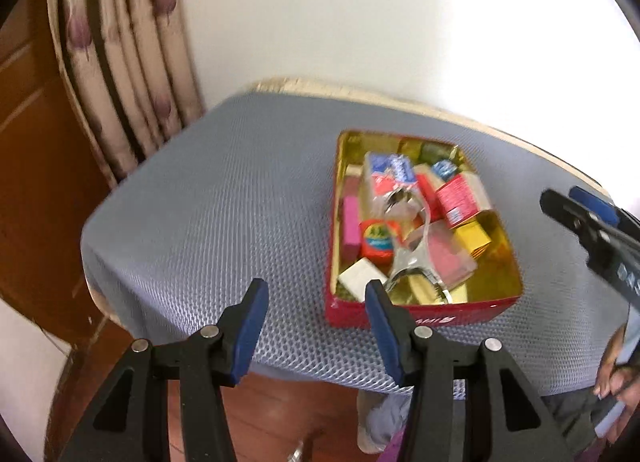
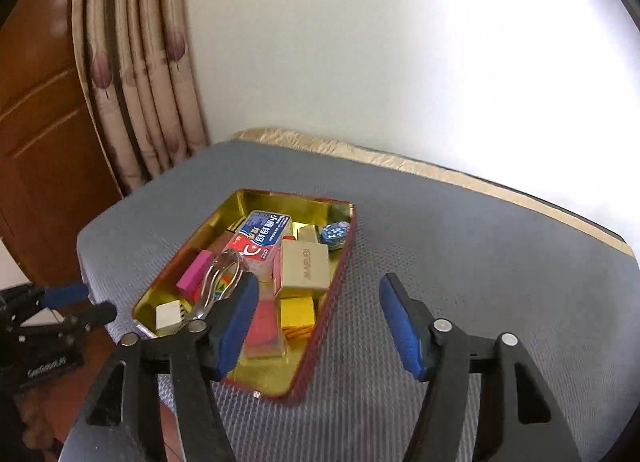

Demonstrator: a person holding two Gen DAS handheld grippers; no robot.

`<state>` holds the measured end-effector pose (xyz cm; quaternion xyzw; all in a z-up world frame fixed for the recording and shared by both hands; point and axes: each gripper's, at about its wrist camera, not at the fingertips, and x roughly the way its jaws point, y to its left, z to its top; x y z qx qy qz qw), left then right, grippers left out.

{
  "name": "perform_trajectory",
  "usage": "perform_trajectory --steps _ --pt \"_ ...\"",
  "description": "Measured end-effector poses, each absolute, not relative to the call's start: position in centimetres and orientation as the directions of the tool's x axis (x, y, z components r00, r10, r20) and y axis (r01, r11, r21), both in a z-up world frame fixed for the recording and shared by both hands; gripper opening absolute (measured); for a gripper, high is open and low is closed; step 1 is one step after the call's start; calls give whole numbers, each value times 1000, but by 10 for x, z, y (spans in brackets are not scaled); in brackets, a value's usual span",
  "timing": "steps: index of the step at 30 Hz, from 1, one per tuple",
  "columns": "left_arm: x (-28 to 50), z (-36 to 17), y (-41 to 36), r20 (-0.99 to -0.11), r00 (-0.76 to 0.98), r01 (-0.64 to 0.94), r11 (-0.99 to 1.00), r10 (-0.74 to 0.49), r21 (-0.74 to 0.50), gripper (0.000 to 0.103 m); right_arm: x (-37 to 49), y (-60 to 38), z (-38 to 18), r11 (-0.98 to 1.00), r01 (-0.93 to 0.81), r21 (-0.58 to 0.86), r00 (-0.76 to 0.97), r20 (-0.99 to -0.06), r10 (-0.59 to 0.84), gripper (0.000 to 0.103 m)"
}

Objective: Organize rigid objects

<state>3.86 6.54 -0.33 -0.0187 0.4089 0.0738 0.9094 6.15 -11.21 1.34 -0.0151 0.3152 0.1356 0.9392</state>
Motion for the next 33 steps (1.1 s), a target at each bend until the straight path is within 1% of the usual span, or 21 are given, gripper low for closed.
perform_trajectory --steps 2,7,8,9,11,13,14,18,22,24,26,30,32,33 --pt "35 2 58 -729 676 -130 991 111 30 52 44 -113 21 967 -252 47 797 -556 235 85" --pt "14 28 43 -644 759 -100 994 98 33 52 -1 -107 48 978 -210 5 891 -411 194 99" --pt "10 33 40 -623 776 -98 995 100 37 53 -10 -105 54 981 -194 -1 909 -376 179 101" --pt "4 39 38 -600 794 -93 995 99 41 55 -18 -103 59 984 -180 -5 923 -346 167 102" --pt "-5 49 33 -558 823 -96 994 111 56 61 -36 -97 70 990 -141 -29 955 -266 128 102" --pt "-14 58 29 -532 838 -99 992 123 73 67 -46 -90 77 994 -92 -54 971 -225 78 102" --pt "-16 61 28 -527 842 -95 993 121 76 68 -50 -88 80 996 -75 -55 975 -215 62 102" --pt "-25 73 28 -504 859 -69 996 90 59 68 -62 -93 83 999 -45 -17 974 -224 40 102" --pt "-31 80 31 -507 862 -23 999 33 25 68 -69 -99 84 999 -42 34 960 -274 50 102" --pt "-38 84 32 -501 865 -26 999 35 25 68 -76 -99 85 998 -43 38 958 -281 52 102" --pt "-44 87 34 -498 866 -35 999 42 24 68 -82 -96 87 999 -40 28 961 -274 46 102" --pt "-55 94 43 -477 878 12 999 -30 -40 70 -95 -90 96 999 -36 9 970 -241 37 102" --pt "-60 100 45 -461 887 2 999 -17 -33 76 -102 -87 100 999 -39 5 974 -225 39 102" --pt "-61 102 45 -452 892 -11 1000 2 -16 77 -104 -86 102 999 -42 3 974 -221 42 102"
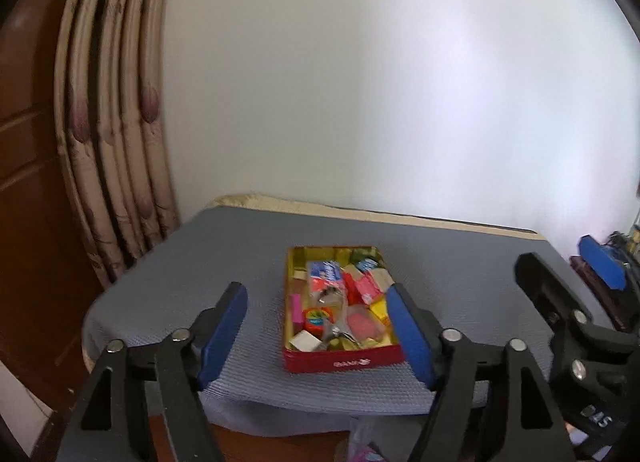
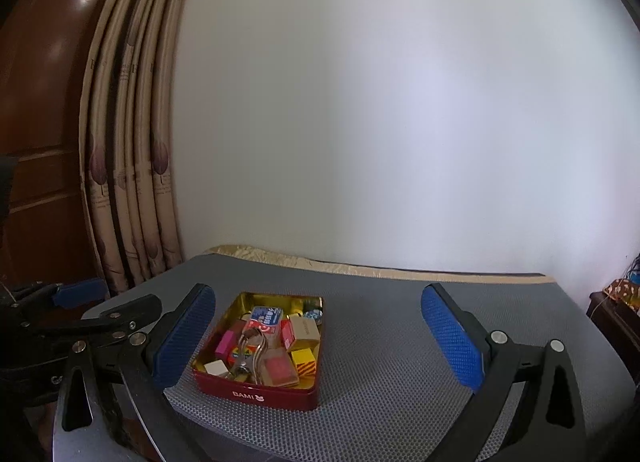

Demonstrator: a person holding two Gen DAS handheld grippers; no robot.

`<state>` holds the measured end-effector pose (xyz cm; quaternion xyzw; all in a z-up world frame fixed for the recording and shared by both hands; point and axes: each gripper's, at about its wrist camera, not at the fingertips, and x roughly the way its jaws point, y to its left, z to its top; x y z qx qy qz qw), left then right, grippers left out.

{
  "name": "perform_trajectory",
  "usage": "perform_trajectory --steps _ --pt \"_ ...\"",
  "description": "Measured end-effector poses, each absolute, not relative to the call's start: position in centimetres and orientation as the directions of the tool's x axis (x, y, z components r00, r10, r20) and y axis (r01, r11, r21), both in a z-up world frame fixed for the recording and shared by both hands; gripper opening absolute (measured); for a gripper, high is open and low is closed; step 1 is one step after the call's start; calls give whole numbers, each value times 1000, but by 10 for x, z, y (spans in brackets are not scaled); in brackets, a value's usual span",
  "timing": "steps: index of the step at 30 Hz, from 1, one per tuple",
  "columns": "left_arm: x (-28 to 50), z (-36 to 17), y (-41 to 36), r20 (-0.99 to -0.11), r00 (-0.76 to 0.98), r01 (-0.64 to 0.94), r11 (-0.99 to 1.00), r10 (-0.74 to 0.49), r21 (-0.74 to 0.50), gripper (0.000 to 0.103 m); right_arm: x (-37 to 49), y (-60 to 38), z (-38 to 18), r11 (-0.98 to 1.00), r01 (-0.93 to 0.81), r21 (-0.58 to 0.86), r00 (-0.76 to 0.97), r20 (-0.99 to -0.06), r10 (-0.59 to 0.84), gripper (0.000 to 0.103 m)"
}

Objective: Organize rigid objects

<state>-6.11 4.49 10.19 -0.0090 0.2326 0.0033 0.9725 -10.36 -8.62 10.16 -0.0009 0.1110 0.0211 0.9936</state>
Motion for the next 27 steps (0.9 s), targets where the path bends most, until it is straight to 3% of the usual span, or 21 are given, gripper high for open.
perform_trajectory --steps 9,14,19,27 --pt "-85 125 52 -357 934 10 998 -29 -55 84 -114 -88 109 998 -55 -10 982 -181 52 102" --pt "-77 122 49 -409 910 48 998 -64 -48 84 -112 -92 109 999 -49 8 982 -183 50 102" --pt "-70 115 48 -448 894 6 1000 -15 -20 84 -112 -89 107 999 -46 -4 981 -188 45 102" --pt "-71 113 58 -427 904 -28 998 0 -59 84 -114 -85 108 998 -57 -17 981 -187 53 102"
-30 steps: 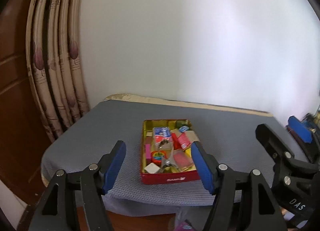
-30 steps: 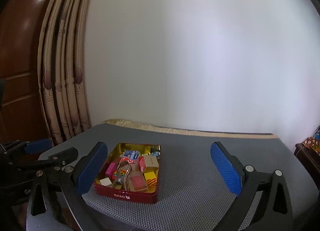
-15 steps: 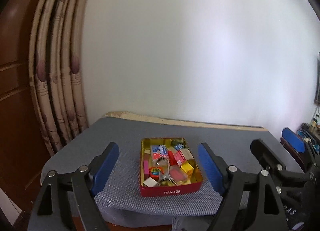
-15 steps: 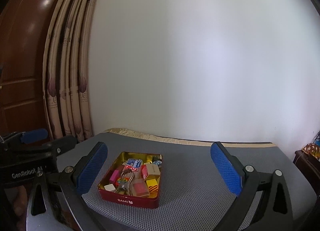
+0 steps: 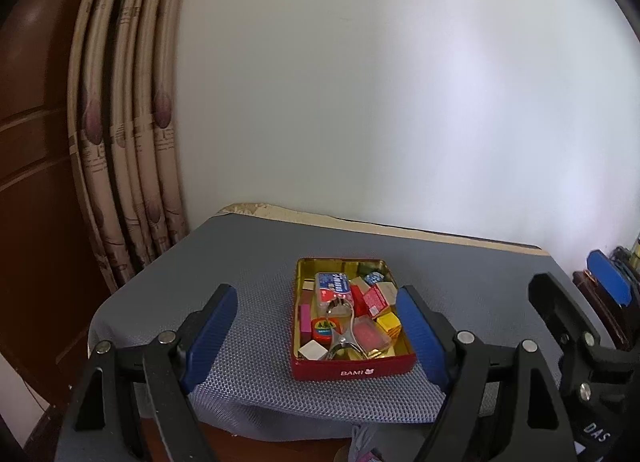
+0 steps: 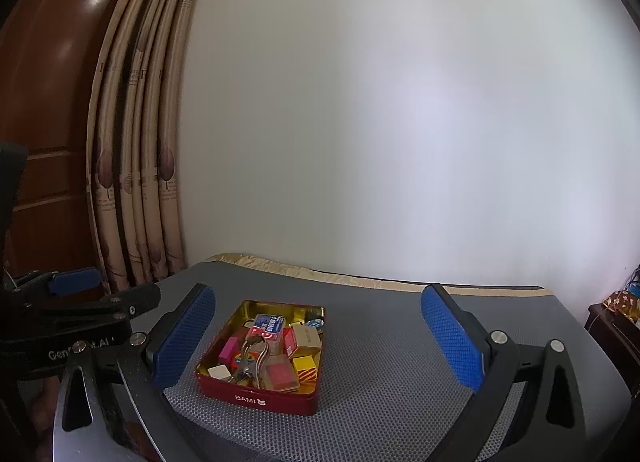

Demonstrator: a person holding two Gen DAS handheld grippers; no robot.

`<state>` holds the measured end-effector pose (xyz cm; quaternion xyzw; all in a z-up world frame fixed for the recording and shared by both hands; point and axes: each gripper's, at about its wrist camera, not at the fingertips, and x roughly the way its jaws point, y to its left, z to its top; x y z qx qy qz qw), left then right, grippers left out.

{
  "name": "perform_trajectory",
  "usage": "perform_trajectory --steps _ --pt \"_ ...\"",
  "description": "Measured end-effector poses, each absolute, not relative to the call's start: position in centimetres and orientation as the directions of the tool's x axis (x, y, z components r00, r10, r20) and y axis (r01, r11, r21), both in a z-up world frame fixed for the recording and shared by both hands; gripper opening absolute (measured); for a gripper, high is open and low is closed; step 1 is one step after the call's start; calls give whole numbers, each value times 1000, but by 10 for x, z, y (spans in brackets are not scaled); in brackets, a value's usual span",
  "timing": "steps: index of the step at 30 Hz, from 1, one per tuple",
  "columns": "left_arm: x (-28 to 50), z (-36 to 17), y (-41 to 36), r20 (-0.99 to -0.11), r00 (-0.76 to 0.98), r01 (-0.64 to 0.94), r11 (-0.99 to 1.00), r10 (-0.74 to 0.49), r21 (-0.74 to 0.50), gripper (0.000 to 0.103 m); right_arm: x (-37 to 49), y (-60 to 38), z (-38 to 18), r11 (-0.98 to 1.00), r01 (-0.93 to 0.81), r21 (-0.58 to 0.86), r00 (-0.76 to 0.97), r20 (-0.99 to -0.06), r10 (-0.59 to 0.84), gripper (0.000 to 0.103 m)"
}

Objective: Organize rigid objects

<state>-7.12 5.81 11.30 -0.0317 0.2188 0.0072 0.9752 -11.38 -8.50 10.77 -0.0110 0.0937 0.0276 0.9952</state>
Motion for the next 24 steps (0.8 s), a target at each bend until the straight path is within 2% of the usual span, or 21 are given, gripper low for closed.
perform_trajectory --steps 15,24 --pt "-63 101 54 -456 889 -62 998 41 -32 84 -113 -83 103 997 -70 -12 976 -209 66 102" --pt "-68 101 56 -425 904 -68 997 46 -35 84 -112 -79 100 997 -74 -20 974 -215 68 102"
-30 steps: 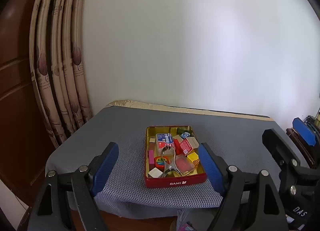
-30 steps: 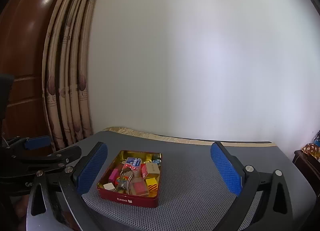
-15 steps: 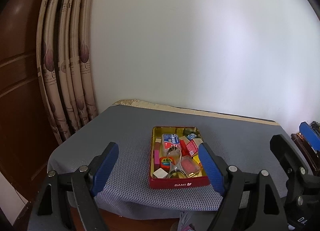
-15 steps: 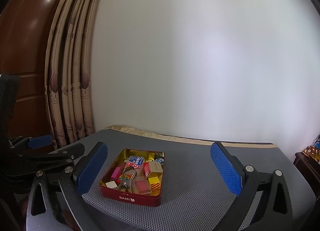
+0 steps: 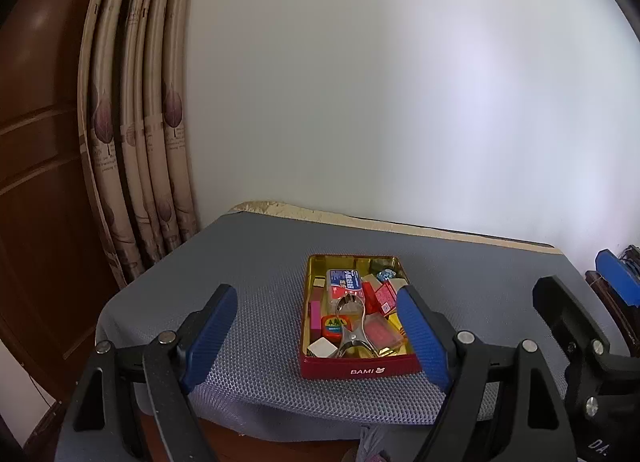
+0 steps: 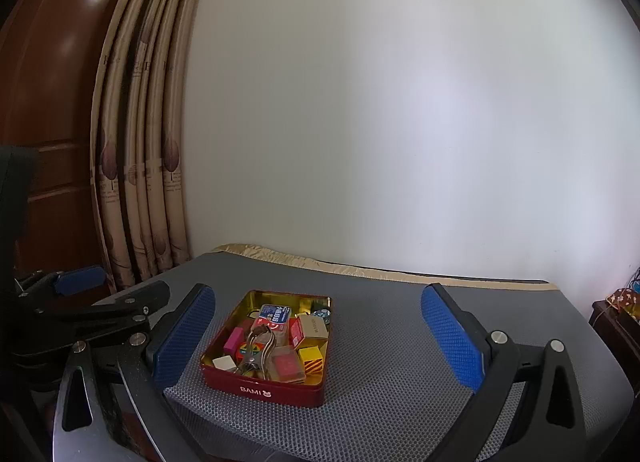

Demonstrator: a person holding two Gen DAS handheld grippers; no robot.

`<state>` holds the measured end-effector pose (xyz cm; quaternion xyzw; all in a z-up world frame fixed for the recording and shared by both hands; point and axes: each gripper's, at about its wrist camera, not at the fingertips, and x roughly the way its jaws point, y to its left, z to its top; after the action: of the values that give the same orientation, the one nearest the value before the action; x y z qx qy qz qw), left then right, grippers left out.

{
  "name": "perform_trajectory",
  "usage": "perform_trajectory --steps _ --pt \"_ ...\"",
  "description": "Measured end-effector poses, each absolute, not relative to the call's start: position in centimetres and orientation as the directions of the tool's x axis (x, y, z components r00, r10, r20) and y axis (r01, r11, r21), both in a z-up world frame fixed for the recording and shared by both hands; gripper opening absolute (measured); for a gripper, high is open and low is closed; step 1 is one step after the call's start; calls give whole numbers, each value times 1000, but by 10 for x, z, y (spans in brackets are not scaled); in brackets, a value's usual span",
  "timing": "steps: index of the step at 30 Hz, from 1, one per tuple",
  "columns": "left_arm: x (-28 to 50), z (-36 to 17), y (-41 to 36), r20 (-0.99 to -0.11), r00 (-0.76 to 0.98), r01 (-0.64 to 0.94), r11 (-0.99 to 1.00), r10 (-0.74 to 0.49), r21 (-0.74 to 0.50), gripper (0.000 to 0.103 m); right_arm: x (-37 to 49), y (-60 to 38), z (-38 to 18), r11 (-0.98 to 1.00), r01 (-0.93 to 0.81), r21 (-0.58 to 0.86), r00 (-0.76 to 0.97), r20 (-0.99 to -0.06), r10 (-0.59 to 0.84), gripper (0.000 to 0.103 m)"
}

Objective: Organize rigid objects

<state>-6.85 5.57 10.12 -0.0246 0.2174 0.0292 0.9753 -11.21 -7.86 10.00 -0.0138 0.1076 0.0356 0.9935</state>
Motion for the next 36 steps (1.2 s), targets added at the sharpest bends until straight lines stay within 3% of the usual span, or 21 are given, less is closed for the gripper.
perform_trajectory --steps 36 --pt "-60 98 59 -468 883 -60 998 37 -35 84 -111 -76 96 996 -84 -31 971 -229 74 102"
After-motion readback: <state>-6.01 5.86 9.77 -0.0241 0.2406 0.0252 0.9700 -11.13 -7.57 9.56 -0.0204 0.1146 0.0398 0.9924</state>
